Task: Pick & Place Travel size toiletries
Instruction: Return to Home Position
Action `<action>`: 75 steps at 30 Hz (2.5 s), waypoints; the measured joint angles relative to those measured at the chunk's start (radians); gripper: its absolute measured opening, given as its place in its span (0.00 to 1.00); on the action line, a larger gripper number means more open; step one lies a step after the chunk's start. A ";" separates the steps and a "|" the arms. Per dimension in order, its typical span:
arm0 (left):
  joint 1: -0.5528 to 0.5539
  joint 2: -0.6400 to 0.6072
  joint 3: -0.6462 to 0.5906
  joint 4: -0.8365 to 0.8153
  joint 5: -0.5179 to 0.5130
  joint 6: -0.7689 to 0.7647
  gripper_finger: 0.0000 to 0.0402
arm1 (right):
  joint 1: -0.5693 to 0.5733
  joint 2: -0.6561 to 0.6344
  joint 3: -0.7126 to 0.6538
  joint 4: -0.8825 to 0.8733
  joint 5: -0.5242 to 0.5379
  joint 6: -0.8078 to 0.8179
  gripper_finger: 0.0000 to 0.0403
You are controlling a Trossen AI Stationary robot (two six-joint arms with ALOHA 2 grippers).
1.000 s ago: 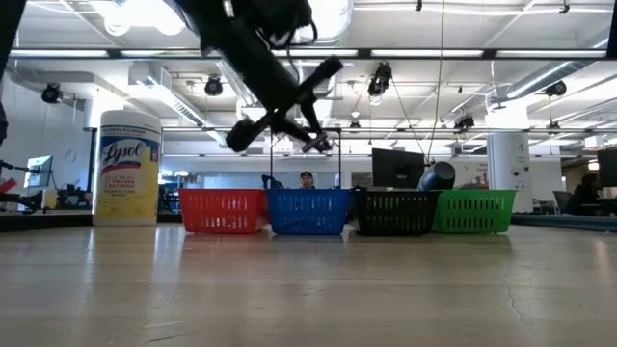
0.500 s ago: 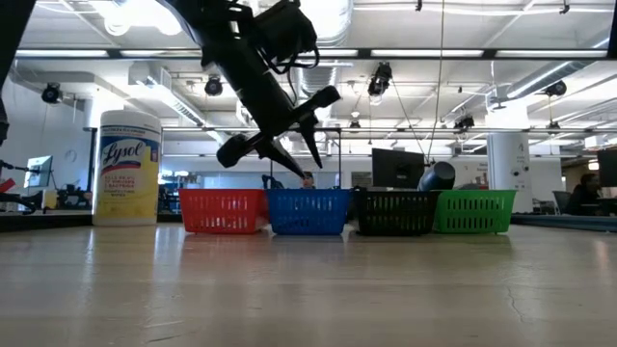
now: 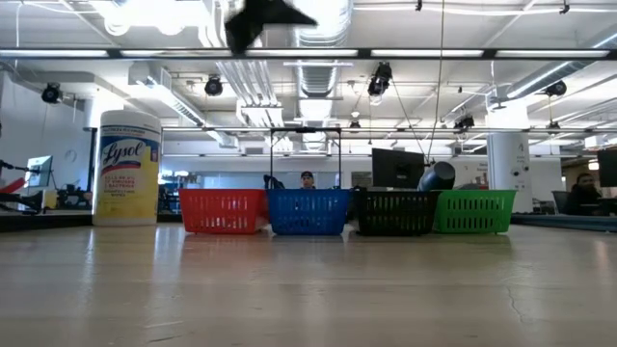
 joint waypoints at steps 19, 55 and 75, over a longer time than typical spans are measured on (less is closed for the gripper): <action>-0.095 -0.451 -0.207 0.003 0.075 0.200 0.41 | -0.023 -0.312 -0.186 0.763 0.159 -0.401 0.71; 0.073 -1.370 -0.784 -0.061 0.283 0.153 0.41 | -0.327 -1.085 -1.394 2.042 -0.123 -0.805 0.61; 0.073 -1.365 -0.786 -0.060 0.197 0.153 0.41 | -0.326 -1.330 -1.465 1.953 -0.552 -1.218 0.78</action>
